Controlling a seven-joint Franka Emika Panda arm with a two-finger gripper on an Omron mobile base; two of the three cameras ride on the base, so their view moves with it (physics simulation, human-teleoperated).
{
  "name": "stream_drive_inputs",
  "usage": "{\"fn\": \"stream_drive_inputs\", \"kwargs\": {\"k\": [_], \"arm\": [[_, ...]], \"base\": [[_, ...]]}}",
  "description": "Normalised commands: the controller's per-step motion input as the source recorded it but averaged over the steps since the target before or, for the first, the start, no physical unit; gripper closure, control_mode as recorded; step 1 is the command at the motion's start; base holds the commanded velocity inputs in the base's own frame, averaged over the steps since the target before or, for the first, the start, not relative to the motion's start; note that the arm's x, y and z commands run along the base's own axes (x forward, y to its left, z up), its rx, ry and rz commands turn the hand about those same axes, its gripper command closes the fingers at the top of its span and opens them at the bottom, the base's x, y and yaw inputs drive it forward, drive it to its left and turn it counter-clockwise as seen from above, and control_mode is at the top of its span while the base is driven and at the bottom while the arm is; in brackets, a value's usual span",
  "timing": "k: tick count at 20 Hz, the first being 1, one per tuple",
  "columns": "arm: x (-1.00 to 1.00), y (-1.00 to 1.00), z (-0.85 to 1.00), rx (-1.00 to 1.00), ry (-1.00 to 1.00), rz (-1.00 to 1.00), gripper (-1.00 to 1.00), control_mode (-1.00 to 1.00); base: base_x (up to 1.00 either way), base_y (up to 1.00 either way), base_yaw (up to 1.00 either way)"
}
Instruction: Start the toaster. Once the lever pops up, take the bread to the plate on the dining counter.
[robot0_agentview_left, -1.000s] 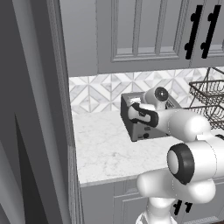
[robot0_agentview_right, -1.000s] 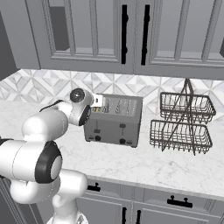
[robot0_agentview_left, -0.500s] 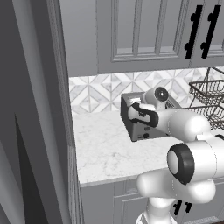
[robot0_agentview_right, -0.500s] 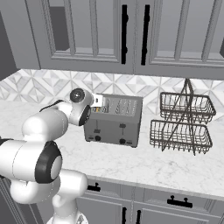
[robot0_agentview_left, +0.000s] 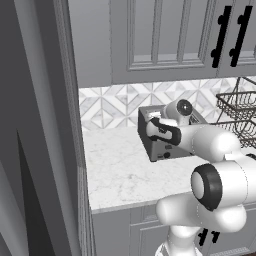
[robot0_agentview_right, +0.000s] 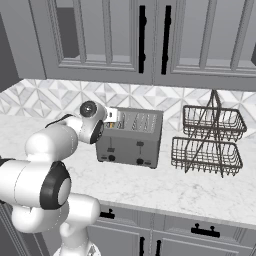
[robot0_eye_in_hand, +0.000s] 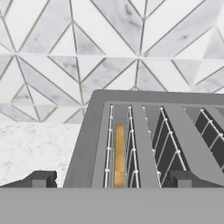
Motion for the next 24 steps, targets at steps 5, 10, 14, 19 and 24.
{"fn": "stream_drive_inputs", "kwargs": {"k": [5,10,14,19,24], "arm": [[0.0,0.0,0.0,0.0,0.0,0.0,-1.0,-1.0],[0.0,0.0,0.0,0.0,0.0,0.0,-1.0,-1.0],[0.0,0.0,0.0,0.0,0.0,0.0,-1.0,-1.0],[0.0,0.0,0.0,0.0,0.0,0.0,-1.0,-1.0],[0.0,0.0,0.0,0.0,0.0,0.0,-1.0,-1.0]], "base": [[0.0,0.0,0.0],[0.0,0.0,0.0],[0.0,0.0,0.0],[0.0,0.0,0.0],[0.0,0.0,0.0]]}}
